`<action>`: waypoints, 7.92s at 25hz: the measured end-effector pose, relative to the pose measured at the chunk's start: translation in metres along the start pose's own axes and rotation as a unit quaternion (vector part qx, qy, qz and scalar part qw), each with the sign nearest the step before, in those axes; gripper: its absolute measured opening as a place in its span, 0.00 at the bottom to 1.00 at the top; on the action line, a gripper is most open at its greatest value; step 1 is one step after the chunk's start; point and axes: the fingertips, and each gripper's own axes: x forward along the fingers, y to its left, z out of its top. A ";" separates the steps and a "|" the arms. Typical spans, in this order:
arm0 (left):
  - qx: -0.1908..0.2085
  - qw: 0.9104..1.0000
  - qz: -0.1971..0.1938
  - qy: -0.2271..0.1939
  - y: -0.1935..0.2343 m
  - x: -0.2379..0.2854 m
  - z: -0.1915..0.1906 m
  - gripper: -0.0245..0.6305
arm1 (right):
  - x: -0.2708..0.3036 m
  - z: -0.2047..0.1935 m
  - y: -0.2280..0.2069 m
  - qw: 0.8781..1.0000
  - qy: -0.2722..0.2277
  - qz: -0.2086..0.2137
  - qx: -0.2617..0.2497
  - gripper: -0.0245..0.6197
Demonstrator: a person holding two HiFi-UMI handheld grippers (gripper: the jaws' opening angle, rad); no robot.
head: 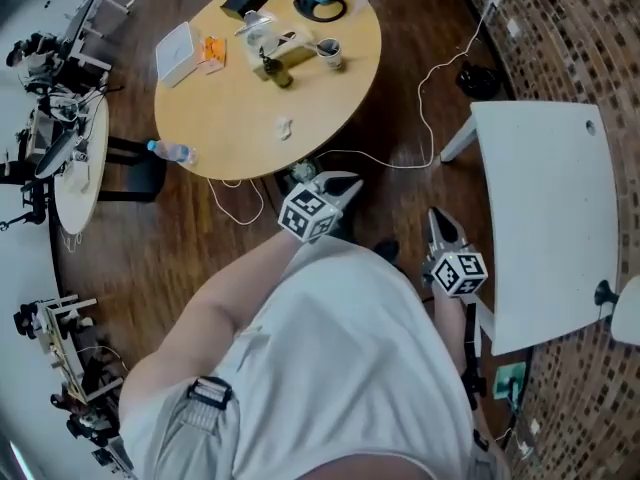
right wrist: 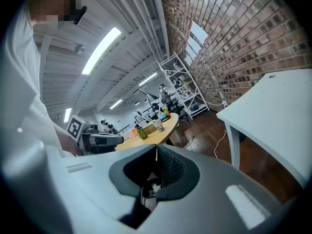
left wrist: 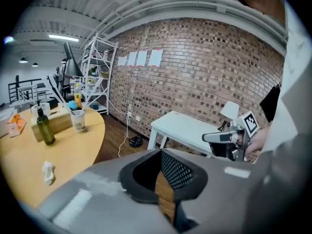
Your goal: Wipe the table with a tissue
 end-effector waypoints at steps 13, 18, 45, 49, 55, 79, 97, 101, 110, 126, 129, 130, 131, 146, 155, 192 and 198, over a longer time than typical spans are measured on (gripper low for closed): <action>0.052 0.998 0.039 0.006 0.086 -0.024 -0.025 0.04 | 0.083 0.024 0.044 0.993 0.080 0.045 -0.071 0.06; 0.016 0.994 0.110 0.023 0.161 -0.040 -0.046 0.05 | 0.121 0.030 0.058 0.992 0.093 0.030 -0.080 0.06; 0.259 0.923 -0.040 0.280 0.339 -0.050 -0.127 0.51 | 0.232 0.026 0.081 0.988 0.134 -0.054 -0.052 0.06; 0.256 0.911 -0.066 0.315 0.340 -0.045 -0.133 0.52 | 0.221 0.027 0.079 0.988 0.128 -0.073 -0.034 0.06; 0.267 0.893 -0.078 0.354 0.340 -0.042 -0.148 0.46 | 0.208 0.027 0.070 0.989 0.114 -0.097 -0.009 0.06; 0.099 0.968 -0.035 0.226 0.321 -0.037 -0.099 0.15 | 0.202 0.018 0.066 0.987 0.106 -0.117 0.015 0.06; 0.034 0.990 -0.082 0.113 0.257 -0.001 -0.035 0.13 | 0.162 0.010 0.040 0.982 0.073 -0.168 0.037 0.06; 0.031 0.988 -0.104 0.111 0.232 0.011 -0.028 0.13 | 0.146 0.015 0.031 0.982 0.061 -0.172 0.041 0.06; 0.048 0.976 -0.181 0.109 0.121 0.051 -0.001 0.14 | 0.075 0.024 -0.013 0.977 0.020 -0.204 0.065 0.06; 0.142 0.948 -0.261 0.114 -0.051 0.151 0.043 0.14 | -0.064 0.041 -0.082 0.965 -0.075 -0.232 0.097 0.06; 0.162 0.943 -0.265 0.118 -0.077 0.163 0.047 0.14 | -0.087 0.039 -0.091 0.964 -0.087 -0.235 0.095 0.06; 0.169 0.941 -0.267 0.118 -0.084 0.167 0.049 0.14 | -0.095 0.038 -0.094 0.963 -0.089 -0.237 0.094 0.06; 0.175 0.939 -0.270 0.118 -0.092 0.171 0.052 0.14 | -0.103 0.037 -0.098 0.962 -0.092 -0.240 0.094 0.06; 0.161 0.940 -0.277 0.121 -0.141 0.216 0.078 0.14 | -0.183 0.028 -0.130 0.943 -0.130 -0.288 0.107 0.06; 0.171 0.936 -0.269 0.146 -0.114 0.271 0.079 0.14 | -0.190 0.015 -0.156 0.916 -0.135 -0.347 0.152 0.06; 0.309 0.877 -0.239 0.279 -0.051 0.517 0.142 0.14 | -0.170 0.130 -0.312 0.859 -0.136 -0.444 0.213 0.06; 0.314 0.881 -0.191 0.297 -0.059 0.522 0.140 0.13 | -0.202 0.123 -0.331 0.851 -0.155 -0.439 0.242 0.06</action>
